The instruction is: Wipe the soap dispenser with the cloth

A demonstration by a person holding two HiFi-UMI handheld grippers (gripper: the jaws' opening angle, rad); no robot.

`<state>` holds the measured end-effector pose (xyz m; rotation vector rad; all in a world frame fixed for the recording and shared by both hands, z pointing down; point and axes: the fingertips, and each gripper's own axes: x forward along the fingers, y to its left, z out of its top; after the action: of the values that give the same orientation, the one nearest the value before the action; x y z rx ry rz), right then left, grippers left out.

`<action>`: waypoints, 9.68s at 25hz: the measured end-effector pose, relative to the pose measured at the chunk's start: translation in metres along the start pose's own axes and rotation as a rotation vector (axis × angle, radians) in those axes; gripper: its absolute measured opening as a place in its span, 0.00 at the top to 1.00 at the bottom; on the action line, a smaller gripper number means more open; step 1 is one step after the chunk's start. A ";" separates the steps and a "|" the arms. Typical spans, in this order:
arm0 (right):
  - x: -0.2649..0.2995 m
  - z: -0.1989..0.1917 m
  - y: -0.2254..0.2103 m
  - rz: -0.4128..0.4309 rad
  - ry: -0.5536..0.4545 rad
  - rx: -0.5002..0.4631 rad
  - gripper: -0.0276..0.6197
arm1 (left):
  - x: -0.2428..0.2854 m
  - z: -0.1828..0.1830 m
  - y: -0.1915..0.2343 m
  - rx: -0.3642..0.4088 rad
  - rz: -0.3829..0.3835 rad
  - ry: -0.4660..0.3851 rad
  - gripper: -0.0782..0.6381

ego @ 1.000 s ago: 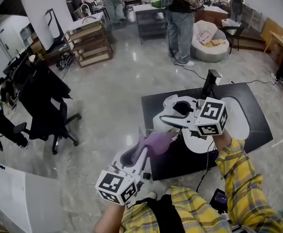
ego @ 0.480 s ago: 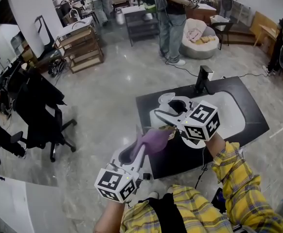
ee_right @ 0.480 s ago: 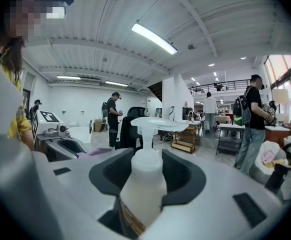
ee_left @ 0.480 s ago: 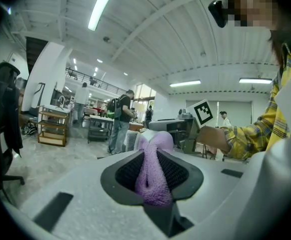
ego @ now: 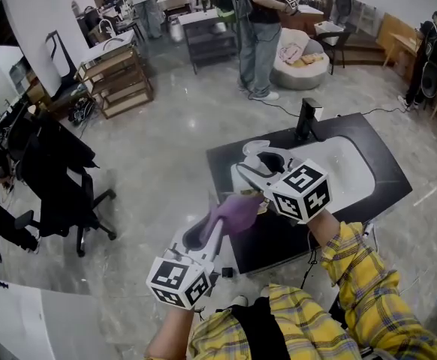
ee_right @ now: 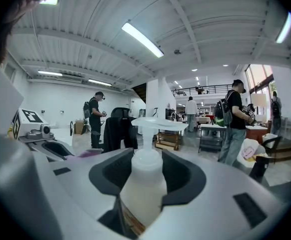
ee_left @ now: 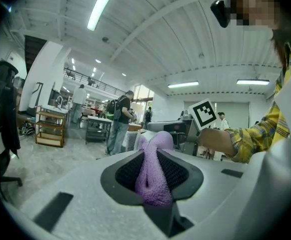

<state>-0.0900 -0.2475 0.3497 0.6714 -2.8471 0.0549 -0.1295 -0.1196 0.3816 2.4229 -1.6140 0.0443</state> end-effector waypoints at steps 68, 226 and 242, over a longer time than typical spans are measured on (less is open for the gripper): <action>-0.125 -0.058 -0.010 -0.190 -0.148 0.402 0.65 | 0.076 -0.075 -0.004 -0.063 -0.005 0.124 0.80; -0.132 -0.046 -0.027 -0.225 -0.132 0.441 0.64 | 0.047 0.006 -0.045 -0.144 -0.098 -0.027 0.80; -0.121 -0.076 -0.021 -0.222 -0.061 0.452 0.70 | 0.055 -0.024 -0.053 -0.139 -0.155 -0.014 0.80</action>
<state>0.0401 -0.2067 0.3978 1.0864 -2.8141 0.6662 -0.0571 -0.1448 0.4040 2.4365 -1.3802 -0.1083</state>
